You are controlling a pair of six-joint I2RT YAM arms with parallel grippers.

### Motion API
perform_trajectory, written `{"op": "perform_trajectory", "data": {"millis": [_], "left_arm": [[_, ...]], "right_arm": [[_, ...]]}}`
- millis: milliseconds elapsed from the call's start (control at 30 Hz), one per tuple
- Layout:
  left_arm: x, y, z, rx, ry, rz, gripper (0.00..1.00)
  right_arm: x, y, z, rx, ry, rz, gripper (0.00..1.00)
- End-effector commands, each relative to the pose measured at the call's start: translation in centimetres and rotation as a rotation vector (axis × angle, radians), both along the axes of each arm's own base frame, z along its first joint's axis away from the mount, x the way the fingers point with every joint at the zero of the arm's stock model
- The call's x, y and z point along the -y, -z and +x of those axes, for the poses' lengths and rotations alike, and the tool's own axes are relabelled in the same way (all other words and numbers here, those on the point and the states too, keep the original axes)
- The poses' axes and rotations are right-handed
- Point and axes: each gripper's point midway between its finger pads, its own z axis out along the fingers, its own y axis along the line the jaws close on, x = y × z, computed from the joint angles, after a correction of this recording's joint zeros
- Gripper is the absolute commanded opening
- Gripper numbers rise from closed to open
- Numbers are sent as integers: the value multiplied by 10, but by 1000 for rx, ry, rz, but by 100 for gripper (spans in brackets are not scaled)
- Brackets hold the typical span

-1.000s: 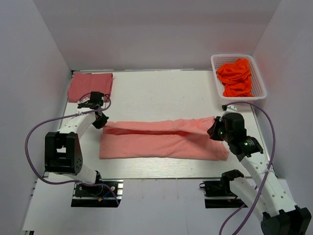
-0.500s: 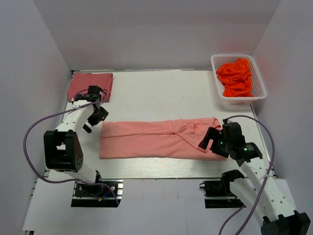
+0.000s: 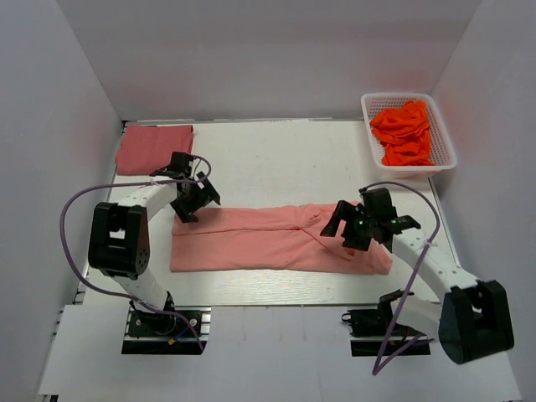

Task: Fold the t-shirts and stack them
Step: Fold the other side of the tshirt into a rectangle

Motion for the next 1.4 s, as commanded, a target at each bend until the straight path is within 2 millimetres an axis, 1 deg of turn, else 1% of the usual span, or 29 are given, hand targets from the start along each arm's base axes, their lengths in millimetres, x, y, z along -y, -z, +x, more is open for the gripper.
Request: {"op": "perform_trajectory", "data": {"millis": [0, 100, 133, 200, 233, 333, 400, 500, 533, 600, 633, 700, 733, 800, 833, 867, 900, 933, 967, 1000, 1033, 1067, 1100, 1167, 1233, 1267, 1300, 1333, 1367], "left_arm": [[8, 13, -15, -26, 54, -20, 100], [1, 30, -33, -76, 43, 11, 100], [-2, 33, -36, -84, 39, 22, 100], [-4, 39, -43, -106, 36, 33, 100], [-5, 42, -45, -116, 36, 35, 100], [-9, 53, -50, -146, 39, 61, 100], [-10, 56, -53, -165, 39, 63, 100], [-13, 54, -49, -153, 32, 81, 100], [-13, 54, -52, -162, 32, 82, 100], [-15, 52, -48, -151, 37, 94, 100], [-17, 53, -51, -162, 34, 107, 100], [-18, 48, -45, -150, 30, 114, 100], [-18, 48, -45, -150, 30, 114, 100], [-20, 46, -43, -149, 27, 124, 100], [-20, 46, -43, -149, 27, 124, 100], [-19, 44, -40, -138, 26, 123, 100], [-21, 44, -39, -137, 23, 131, 100], [-20, 42, -36, -128, 22, 130, 100], [-23, 42, -39, -139, 19, 143, 100], [-25, 42, -38, -137, 15, 155, 100], [-25, 40, -37, -137, 15, 155, 100], [-27, 41, -37, -136, 10, 168, 100], [-32, 41, -36, -135, -2, 177, 100], [-32, 41, -38, -144, -2, 178, 100], [-34, 39, -35, -134, -6, 187, 100], [-34, 39, -37, -143, -5, 189, 100], [-34, 39, -37, -143, -5, 189, 100], [-34, 39, -37, -143, -5, 189, 100], [-34, 39, -37, -143, -5, 189, 100]], "right_arm": [[-10, -14, 31, 66, 9, 27, 90], [-1, -12, 49, 94, 26, -44, 90], [-2, -26, 62, 151, 15, -55, 90], [-4, -32, 72, 200, -22, -74, 90], [-6, -44, 82, 259, -53, -82, 90], [-6, -53, 102, 353, -111, -122, 90], [-5, -48, 113, 365, -120, -153, 90], [-3, -38, 125, 374, -157, -204, 90], [-3, -29, 127, 363, -184, -226, 90], [-10, -29, 132, 381, -261, -218, 90], [-12, -13, 129, 331, -279, -221, 90], [-19, -13, 128, 304, -314, -188, 85], [-21, -4, 122, 264, -330, -179, 85], [-30, -2, 110, 228, -365, -121, 84], [-40, -4, 93, 201, -408, -43, 83], [-45, -8, 85, 199, -424, -8, 80], [-47, -1, 68, 149, -431, 33, 78], [-57, -13, 50, 124, -473, 124, 74], [-64, -24, 37, 124, -495, 165, 66], [-65, -16, 13, 55, -501, 204, 64], [-74, -28, -3, 21, -525, 299, 64], [-84, -48, -20, 63, -582, 348, 64], [-88, -52, -38, 33, -618, 410, 64], [-96, -66, -66, -6, -667, 466, 63], [-93, -72, -71, 5, -677, 430, 63], [-87, -69, -53, 65, -628, 329, 66], [-79, -72, -48, 112, -609, 265, 68], [-70, -67, -41, 113, -568, 189, 68], [-46, -66, -1, 203, -427, -26, 70]]}}
